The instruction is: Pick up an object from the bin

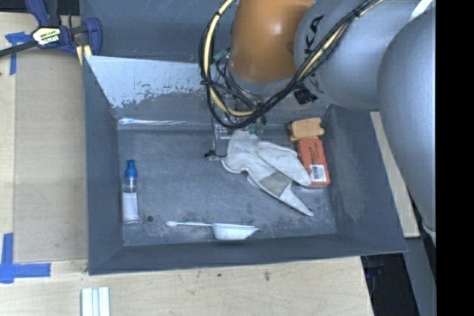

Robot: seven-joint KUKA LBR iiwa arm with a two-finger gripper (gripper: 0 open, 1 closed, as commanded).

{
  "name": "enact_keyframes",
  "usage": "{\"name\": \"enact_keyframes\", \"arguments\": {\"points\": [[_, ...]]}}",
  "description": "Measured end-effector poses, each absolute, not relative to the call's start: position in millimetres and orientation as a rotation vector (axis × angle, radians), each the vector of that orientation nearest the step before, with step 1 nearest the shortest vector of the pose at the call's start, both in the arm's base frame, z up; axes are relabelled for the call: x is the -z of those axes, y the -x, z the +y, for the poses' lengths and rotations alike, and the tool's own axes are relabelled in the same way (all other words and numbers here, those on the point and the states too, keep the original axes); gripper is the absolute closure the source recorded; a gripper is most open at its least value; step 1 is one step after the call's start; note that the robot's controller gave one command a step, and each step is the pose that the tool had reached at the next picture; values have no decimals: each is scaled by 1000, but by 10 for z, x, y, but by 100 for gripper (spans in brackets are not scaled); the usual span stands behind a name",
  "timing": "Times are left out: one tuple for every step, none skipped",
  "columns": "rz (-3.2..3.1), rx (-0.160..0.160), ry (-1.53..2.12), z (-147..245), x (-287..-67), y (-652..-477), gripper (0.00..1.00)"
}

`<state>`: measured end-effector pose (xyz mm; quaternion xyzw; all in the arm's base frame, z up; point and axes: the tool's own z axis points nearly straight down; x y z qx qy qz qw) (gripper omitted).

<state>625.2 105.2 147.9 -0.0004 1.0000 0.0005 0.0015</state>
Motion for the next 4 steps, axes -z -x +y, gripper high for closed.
{"name": "enact_keyframes", "arguments": {"points": [[3132, -2, 126, 829, -1343, -6256, 0], [3140, 3, 127, 481, -1224, -6161, 0], [3129, -1, -278, 461, -1234, -6150, 0], [3137, 0, -48, 189, -968, -6114, 0]]}}
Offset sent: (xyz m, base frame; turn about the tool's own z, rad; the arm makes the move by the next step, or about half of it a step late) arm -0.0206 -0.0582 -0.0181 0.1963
